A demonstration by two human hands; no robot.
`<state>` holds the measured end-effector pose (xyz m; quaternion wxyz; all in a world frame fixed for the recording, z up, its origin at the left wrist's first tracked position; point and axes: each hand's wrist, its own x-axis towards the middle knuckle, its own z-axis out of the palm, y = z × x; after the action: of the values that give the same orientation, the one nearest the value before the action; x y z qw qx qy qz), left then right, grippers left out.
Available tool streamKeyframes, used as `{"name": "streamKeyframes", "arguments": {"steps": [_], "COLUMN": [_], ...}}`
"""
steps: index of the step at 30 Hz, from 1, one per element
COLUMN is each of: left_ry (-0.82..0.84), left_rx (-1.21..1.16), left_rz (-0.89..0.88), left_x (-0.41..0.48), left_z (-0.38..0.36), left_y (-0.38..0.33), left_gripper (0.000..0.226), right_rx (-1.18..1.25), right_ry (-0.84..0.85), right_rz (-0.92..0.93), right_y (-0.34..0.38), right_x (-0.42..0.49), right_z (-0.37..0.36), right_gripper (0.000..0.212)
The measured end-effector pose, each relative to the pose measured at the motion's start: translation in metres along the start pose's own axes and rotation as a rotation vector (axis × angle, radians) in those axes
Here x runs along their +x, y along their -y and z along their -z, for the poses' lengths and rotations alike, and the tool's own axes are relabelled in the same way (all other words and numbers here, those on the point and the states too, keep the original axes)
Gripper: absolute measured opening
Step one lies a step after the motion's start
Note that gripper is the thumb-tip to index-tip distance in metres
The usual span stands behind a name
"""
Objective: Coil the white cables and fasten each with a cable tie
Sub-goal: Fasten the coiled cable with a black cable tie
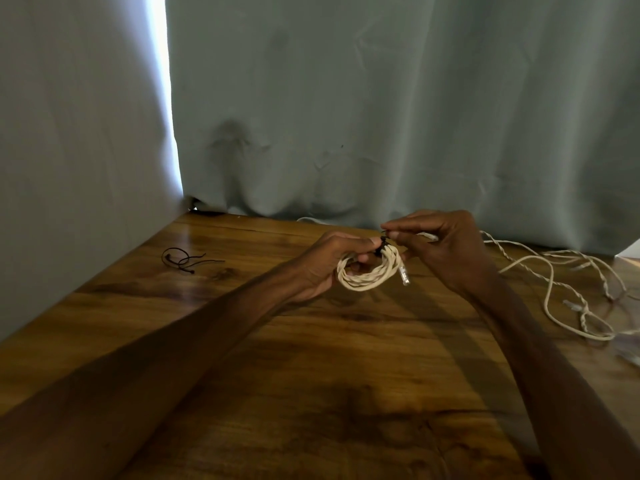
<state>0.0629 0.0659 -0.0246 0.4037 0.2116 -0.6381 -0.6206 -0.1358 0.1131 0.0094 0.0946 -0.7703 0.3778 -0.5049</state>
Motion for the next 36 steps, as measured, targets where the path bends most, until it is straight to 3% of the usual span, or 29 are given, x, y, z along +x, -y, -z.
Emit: {"name": "streamKeyframes", "arguments": {"steps": [4,15,25,30,36], "left_ry": [0.002,0.04,0.042,0.013,0.018], "left_rx": [-0.009,0.029,0.049,0.096,0.14], "left_rz": [0.018,0.021,0.017,0.025,0.08], "left_x": [-0.001,-0.002,0.002,0.003,0.001], "left_z": [-0.001,0.003,0.005,0.006,0.004], "left_y": [-0.003,-0.001,0.003,0.004,0.003], "left_gripper": [0.036,0.023,0.036,0.021,0.03], "right_rx": [0.0,-0.057,-0.193,-0.231,-0.266], "right_ry": [0.047,0.081,0.086,0.104,0.152], "right_rz": [0.024,0.014,0.065,0.06,0.069], "right_y": [0.0,-0.002,0.003,0.005,0.004], "right_x": [0.0,0.0,-0.002,-0.002,-0.002], "right_z": [0.004,0.012,0.015,0.014,0.012], "right_gripper": [0.019,0.017,0.019,0.019,0.017]}}
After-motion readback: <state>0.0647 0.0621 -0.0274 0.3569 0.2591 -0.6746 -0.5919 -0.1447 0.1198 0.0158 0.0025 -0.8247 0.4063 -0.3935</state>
